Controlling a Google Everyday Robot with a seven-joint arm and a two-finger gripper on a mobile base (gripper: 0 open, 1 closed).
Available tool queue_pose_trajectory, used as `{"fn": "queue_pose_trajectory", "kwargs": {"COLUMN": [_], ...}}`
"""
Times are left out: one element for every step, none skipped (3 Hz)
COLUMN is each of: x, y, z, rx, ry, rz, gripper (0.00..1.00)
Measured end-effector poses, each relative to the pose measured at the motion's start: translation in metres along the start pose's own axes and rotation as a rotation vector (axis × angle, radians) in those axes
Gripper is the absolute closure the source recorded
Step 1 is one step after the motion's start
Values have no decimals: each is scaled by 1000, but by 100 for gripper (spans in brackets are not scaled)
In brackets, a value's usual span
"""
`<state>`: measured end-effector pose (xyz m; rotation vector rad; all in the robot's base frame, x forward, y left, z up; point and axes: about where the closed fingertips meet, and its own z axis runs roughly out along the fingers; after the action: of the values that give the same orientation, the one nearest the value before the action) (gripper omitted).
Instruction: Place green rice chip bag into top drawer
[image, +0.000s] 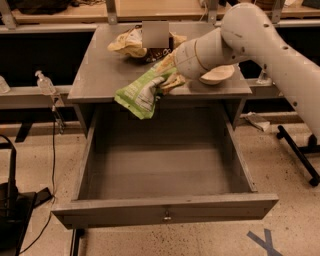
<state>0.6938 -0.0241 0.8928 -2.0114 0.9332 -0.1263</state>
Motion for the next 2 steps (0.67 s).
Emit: {"fn": "queue_pose_trajectory", "kwargs": {"x": [-34, -69], "y": [-16, -15], "z": [-43, -84], "rx": [107, 161], "ry": [-176, -250], "rz": [48, 110], "gripper": [100, 100]}}
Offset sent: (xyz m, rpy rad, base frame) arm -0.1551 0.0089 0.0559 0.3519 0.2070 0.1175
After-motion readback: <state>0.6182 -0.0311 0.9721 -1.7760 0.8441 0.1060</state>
